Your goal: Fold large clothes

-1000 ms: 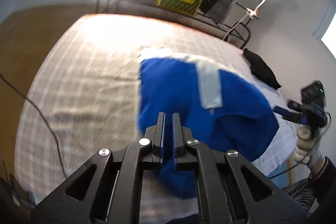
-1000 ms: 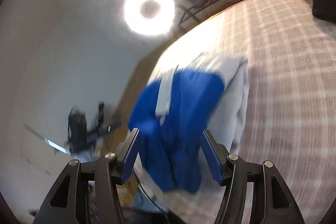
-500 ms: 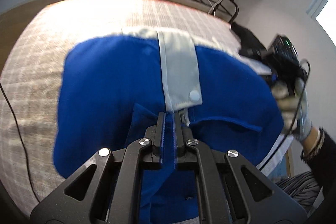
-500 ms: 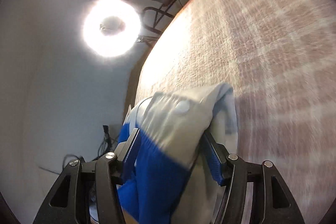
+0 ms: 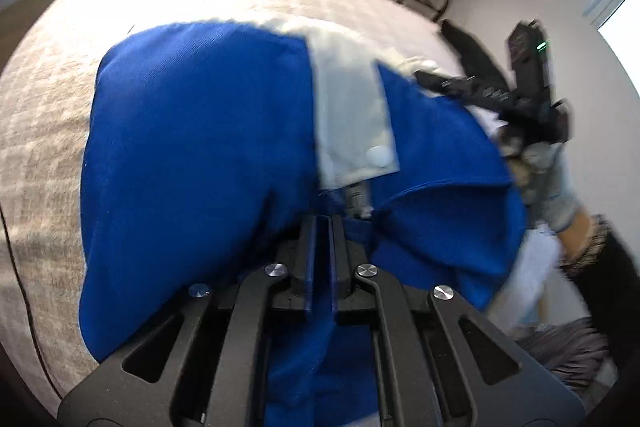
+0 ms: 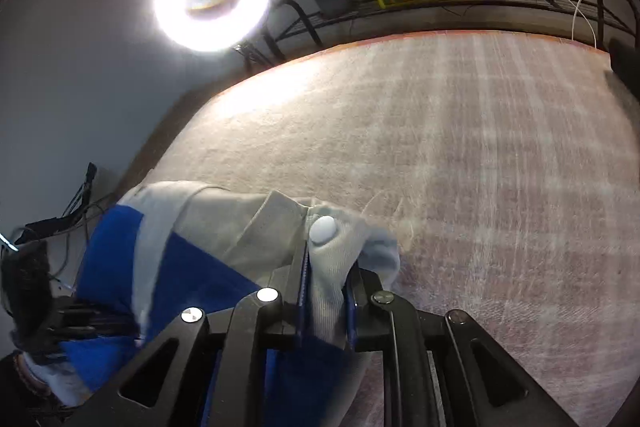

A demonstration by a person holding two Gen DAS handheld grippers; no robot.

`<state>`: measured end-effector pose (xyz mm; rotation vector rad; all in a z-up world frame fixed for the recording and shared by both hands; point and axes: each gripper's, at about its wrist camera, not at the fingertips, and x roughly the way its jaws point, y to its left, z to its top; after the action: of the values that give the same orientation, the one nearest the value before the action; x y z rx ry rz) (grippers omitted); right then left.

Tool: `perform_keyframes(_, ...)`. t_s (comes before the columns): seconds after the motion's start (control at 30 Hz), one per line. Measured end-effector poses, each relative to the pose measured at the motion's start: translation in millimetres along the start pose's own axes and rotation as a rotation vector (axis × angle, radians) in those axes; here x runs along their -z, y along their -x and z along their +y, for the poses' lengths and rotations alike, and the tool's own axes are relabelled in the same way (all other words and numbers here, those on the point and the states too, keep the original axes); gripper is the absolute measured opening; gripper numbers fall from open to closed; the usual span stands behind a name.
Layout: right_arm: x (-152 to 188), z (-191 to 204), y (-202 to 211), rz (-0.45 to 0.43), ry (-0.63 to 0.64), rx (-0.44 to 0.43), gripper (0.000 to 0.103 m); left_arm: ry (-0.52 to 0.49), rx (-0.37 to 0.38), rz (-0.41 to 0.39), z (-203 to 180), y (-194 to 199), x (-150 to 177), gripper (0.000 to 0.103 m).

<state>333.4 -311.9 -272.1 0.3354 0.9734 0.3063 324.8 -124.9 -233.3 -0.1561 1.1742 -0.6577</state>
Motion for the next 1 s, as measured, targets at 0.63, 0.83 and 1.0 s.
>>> perform_keyframes(0.63,-1,64,6,0.049,0.246,0.162,0.032,-0.075,-0.192,-0.142,49,-17,-60,0.002)
perform_keyframes(0.83,14,34,-9,0.030,0.190,0.106,0.030,0.013,-0.064,-0.169,75,-27,-47,0.003)
perform_keyframes(1.0,4,53,28,0.026,0.140,0.135,0.033,-0.008,-0.144,-0.207,54,14,-43,0.003)
